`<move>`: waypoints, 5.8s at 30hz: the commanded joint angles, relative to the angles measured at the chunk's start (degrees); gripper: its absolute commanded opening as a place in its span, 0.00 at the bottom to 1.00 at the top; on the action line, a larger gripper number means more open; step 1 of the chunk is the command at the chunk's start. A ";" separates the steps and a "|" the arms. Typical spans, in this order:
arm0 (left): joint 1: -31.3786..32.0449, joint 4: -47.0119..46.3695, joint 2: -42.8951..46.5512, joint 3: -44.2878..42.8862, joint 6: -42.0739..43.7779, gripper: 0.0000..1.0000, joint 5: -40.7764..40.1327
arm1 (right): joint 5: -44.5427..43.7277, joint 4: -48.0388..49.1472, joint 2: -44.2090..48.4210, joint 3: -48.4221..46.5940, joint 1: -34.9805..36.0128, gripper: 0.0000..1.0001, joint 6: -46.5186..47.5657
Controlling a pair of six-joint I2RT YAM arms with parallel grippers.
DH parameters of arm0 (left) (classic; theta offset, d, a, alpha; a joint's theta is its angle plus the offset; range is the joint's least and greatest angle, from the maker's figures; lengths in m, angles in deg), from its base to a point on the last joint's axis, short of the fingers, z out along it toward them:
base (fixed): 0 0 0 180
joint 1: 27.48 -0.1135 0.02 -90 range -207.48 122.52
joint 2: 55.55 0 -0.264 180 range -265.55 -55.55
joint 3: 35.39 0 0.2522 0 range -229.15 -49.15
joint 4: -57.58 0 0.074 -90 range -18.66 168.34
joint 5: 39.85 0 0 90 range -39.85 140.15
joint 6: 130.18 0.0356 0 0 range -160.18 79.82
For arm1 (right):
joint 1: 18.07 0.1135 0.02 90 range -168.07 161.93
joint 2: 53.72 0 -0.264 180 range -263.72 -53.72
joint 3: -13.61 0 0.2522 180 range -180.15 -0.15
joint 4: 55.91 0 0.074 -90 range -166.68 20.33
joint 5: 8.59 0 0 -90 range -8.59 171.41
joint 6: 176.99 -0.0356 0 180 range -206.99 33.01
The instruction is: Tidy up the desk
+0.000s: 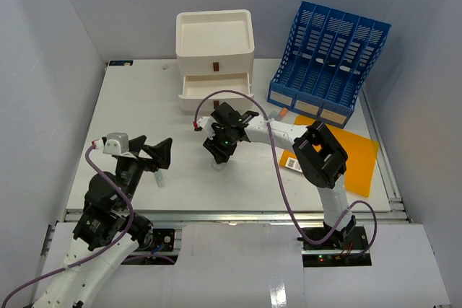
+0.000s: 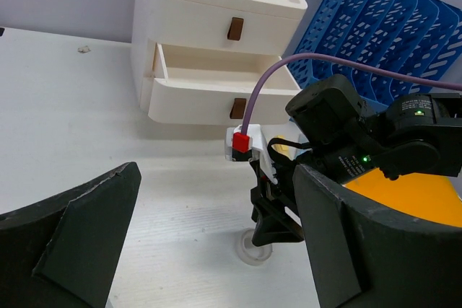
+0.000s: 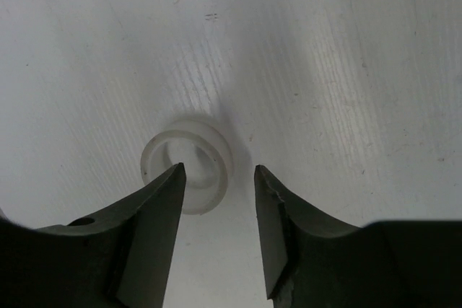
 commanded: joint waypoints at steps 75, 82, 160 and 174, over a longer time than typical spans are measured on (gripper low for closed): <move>-0.18 0.15 -2.61 0.06 -0.14 0.98 2.59 | 27.34 -20.37 12.48 -14.18 -11.21 0.26 68.11; -0.17 0.15 -3.31 -0.02 -0.03 0.98 2.67 | 16.06 -15.02 4.15 -16.55 -9.81 0.28 60.48; -4.05 -39.66 -85.32 -20.42 -15.28 0.77 21.59 | 54.11 17.67 49.38 31.29 -41.32 0.72 9.79; -4.75 -42.03 -107.32 -40.55 -10.49 0.65 4.68 | 60.44 20.31 53.73 36.13 -49.46 0.70 10.00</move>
